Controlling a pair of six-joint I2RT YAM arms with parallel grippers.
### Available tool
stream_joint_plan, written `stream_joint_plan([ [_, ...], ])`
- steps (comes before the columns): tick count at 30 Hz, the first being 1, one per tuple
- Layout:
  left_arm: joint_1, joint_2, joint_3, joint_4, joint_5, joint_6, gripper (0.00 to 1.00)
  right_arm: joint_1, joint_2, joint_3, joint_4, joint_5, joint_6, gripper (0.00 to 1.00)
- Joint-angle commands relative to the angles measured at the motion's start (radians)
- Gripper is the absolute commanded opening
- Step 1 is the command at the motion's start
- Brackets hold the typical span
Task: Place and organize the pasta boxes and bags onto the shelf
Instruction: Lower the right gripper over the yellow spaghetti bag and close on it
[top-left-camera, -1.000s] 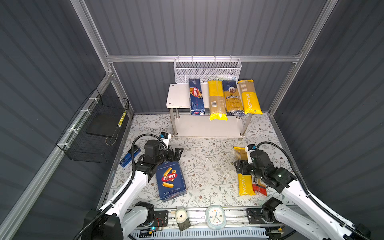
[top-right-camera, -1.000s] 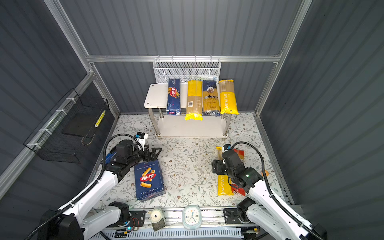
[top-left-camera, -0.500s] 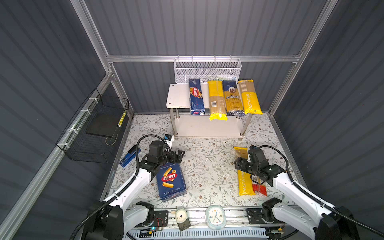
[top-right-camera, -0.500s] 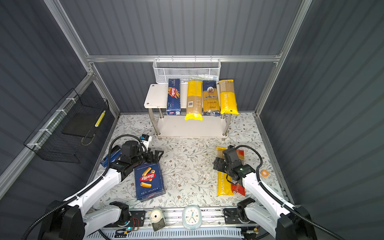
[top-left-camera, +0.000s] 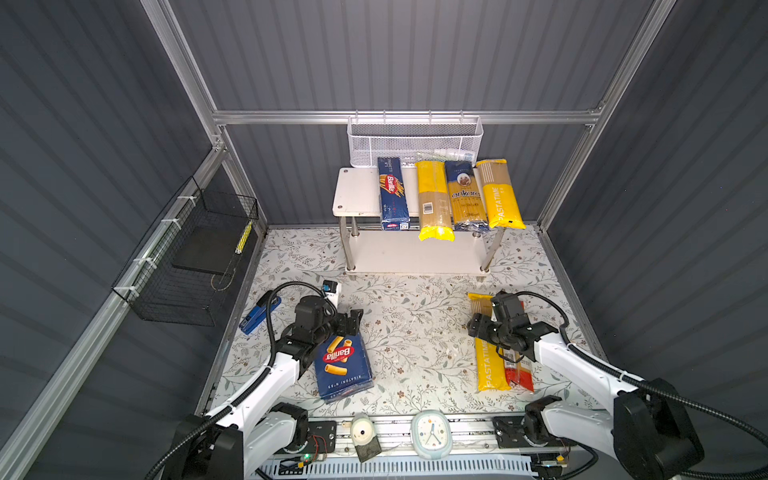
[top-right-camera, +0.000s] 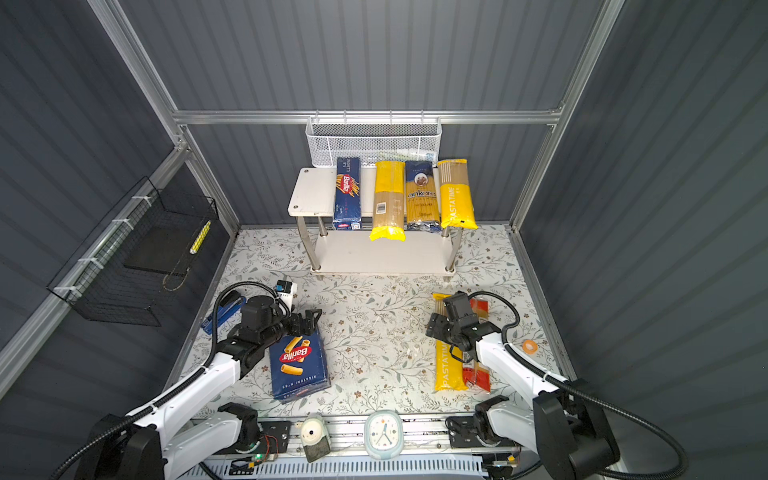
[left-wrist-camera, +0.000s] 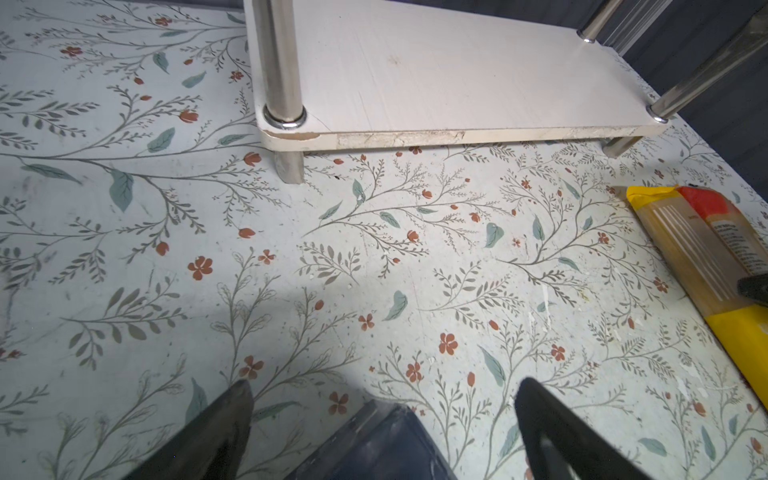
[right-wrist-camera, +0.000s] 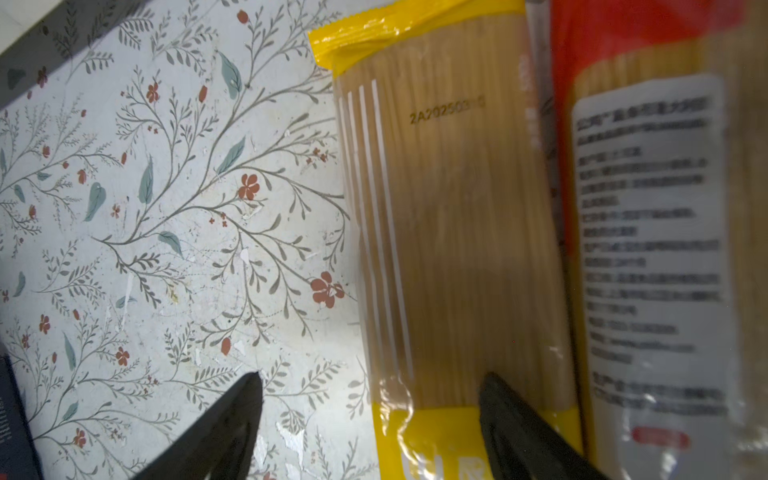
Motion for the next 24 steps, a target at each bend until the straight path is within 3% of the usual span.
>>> stream_joint_plan([
  [1,-0.006,-0.03,-0.016,0.01,-0.05,0.002,0.99,-0.005,0.033,-0.002,0.035,-0.052,0.018,0.82],
  [14,-0.006,-0.068,-0.03,0.003,-0.085,-0.002,1.0,0.054,0.154,0.011,0.176,-0.179,0.055,0.81],
  [20,-0.006,-0.033,-0.013,0.001,-0.07,0.004,1.0,0.155,0.163,0.083,0.174,-0.179,0.033,0.81],
  [24,-0.005,-0.03,-0.013,0.0,-0.073,0.002,1.0,0.196,0.109,0.137,0.07,-0.083,0.012,0.81],
])
